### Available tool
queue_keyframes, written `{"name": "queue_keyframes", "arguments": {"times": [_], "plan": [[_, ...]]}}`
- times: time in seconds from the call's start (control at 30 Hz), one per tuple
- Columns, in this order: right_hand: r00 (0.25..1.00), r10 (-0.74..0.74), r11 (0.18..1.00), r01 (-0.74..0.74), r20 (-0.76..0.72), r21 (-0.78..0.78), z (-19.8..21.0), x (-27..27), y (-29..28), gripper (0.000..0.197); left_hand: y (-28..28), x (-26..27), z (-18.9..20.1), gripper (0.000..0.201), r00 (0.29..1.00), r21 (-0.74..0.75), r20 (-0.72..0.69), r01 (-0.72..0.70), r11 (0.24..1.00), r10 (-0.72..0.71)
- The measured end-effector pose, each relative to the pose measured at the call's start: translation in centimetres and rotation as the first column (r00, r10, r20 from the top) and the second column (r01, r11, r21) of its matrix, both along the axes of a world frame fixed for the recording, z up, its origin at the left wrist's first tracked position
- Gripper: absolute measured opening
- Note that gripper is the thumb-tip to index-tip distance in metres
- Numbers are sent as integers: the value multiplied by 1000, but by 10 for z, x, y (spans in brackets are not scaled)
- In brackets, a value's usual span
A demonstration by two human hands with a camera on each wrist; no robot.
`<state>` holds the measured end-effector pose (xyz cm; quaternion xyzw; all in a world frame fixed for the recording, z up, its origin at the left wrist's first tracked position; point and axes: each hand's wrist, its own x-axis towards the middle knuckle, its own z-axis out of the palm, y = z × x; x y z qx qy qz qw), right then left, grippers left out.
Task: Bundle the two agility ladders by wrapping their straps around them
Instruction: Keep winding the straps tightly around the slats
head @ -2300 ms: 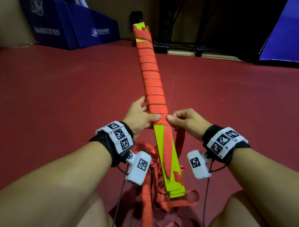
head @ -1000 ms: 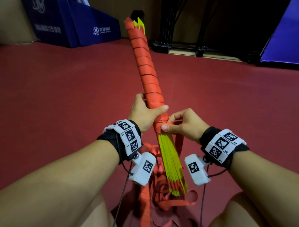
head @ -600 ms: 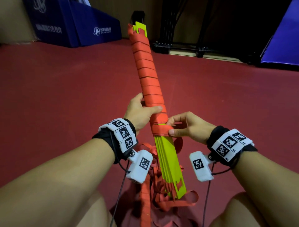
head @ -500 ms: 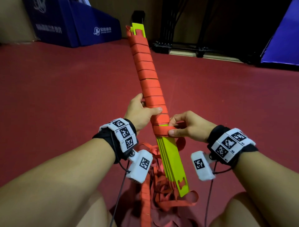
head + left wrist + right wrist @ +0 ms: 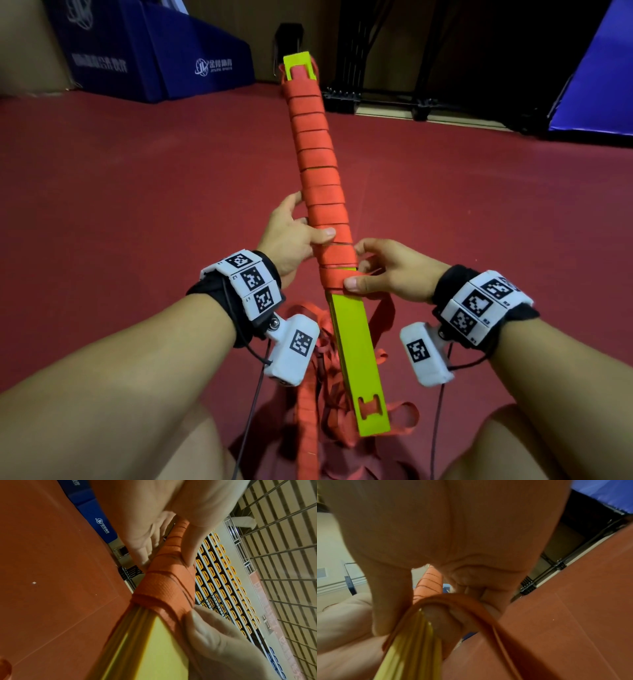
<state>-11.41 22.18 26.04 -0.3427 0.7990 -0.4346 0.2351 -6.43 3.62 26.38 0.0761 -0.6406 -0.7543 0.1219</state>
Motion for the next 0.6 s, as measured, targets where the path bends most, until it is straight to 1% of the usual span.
{"name": "queue_keyframes", "arguments": {"times": [0.07, 0.13, 0.2, 0.27, 0.3, 0.37, 0.5, 0.6], "plan": [[996, 17, 1000, -17, -84, 1, -1, 0, -4, 40, 2, 0, 2, 69, 1000, 41, -9, -11, 999, 12], [983, -4, 1000, 6, -184, 8, -1, 0, -8, 41, 6, 2, 2, 70, 999, 25, -12, -30, 999, 30], [967, -22, 999, 27, -254, 17, -2, 0, -10, 35, 8, 4, 0, 75, 999, -102, -9, -37, 994, 36], [945, -15, 999, 28, -326, 36, -3, 1, -12, 27, 7, 6, -5, 82, 1000, -257, 1, -27, 966, 28], [935, -13, 998, 34, -353, 53, -2, 3, -12, 26, 6, 6, -7, 83, 1000, -310, 7, -24, 950, 27], [928, -21, 994, 58, -372, 88, -3, 3, -13, 28, 3, 6, -9, 81, 999, -358, 21, -29, 933, 39], [942, -20, 987, 71, -336, 141, -6, 0, -12, 35, 3, 10, -4, 74, 997, -399, 65, -20, 917, 50], [958, 24, 983, 30, -286, 181, 0, 2, -13, 23, 3, 9, -5, 66, 994, -377, 83, -31, 926, 66]]}}
